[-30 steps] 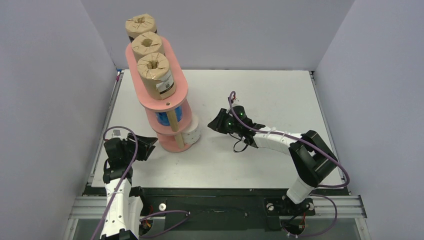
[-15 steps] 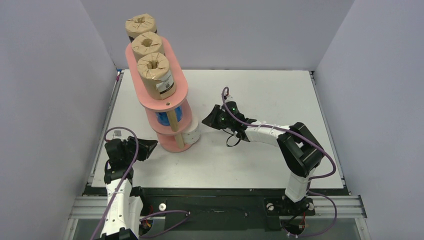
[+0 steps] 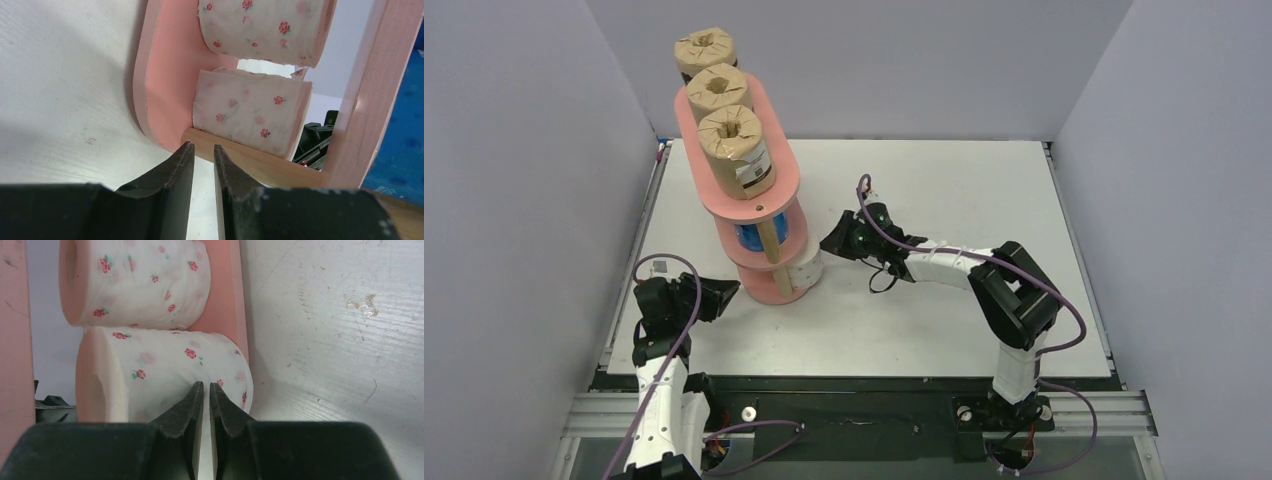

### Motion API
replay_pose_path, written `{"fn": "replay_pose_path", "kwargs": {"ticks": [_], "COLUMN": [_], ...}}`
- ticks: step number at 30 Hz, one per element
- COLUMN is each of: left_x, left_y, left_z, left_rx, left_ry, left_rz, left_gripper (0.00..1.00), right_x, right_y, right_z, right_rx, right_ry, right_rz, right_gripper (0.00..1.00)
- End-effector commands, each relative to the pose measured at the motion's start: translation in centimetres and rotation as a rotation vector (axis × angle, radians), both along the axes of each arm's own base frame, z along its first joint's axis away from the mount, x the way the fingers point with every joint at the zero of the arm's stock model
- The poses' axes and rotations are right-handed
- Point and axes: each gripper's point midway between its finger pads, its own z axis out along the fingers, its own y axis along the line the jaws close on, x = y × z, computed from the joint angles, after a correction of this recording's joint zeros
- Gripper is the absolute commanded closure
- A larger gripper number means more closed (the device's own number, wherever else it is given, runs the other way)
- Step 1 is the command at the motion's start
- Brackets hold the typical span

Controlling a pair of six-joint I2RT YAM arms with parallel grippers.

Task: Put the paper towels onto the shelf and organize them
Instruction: Place the paper towel on the shelf.

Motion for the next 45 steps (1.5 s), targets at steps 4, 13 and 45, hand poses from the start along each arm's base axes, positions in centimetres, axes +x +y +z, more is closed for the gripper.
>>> {"fn": "replay_pose_path", "kwargs": {"ticks": [4,13,45], "left_x": [0.7,0.9,1.2], "left_y": [0.1,0.2,0.3], "left_z": [1.0,1.1,0.8], "left_rx": [0.001,0.001,-0.01], "left_ry": [-0.058,-0.061,-0.057], "left_rz": [-0.006,0.003,0.01], "left_gripper": [0.82,0.82,0.82], "right_x": [-0.2,-0.7,-1.3], "right_y": [2.8,4.4,8.5], "right_z": [2.7,2.5,2.0], "right_rx": [0.072,0.086,0.181], "right_ry": [-0.041,-0.026,0.047], "right_rz": [0.055,0.094,0.184], "right_gripper": [0.93,0.93,0.93]}}
